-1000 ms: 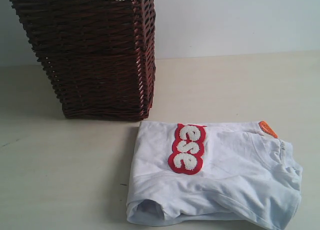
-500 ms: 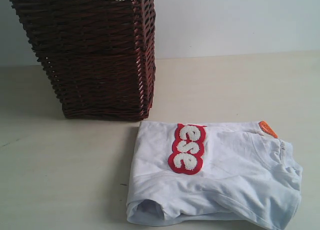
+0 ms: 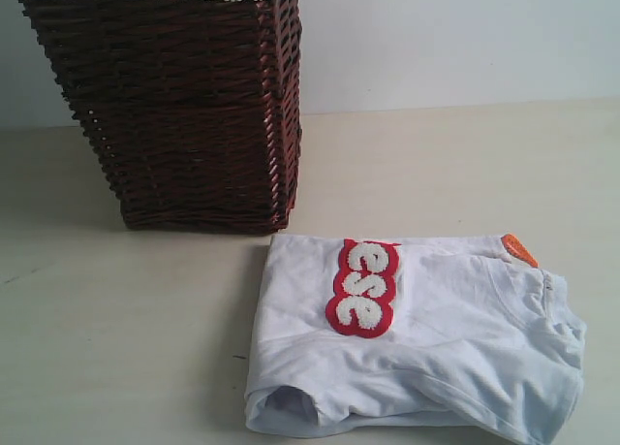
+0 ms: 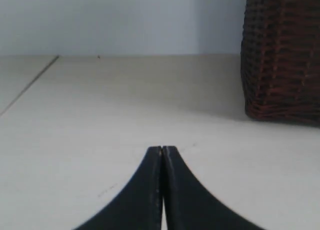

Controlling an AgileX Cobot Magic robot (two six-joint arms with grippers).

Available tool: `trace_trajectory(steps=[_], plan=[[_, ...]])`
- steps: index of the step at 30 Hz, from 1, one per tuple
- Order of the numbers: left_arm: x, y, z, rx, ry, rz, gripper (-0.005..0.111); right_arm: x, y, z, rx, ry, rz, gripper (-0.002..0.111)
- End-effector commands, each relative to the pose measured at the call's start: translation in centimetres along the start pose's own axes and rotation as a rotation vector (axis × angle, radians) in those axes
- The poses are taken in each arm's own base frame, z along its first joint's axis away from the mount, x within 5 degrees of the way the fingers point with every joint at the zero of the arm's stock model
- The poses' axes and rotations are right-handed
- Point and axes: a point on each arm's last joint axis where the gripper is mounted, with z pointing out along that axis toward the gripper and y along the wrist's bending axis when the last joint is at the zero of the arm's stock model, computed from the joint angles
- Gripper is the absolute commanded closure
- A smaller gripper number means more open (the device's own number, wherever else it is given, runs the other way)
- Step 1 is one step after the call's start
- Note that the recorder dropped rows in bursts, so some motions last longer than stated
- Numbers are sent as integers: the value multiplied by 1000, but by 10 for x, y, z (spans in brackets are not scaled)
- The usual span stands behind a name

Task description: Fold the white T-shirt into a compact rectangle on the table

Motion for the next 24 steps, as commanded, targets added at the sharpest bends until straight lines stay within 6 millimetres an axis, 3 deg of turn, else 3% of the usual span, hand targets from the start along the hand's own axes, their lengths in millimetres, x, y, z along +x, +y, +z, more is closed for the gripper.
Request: trace_trajectory(steps=[1,20,24], plan=[[-6,1,-11,-5,-131,12,107,1,0,0,2,-4,-2,108],[-16,-4,-14,64,-250,-62,107,1,0,0,2,-4,-3,108],[-16,-6,-14,72,-250,9,107,1,0,0,2,-4,-3,108]])
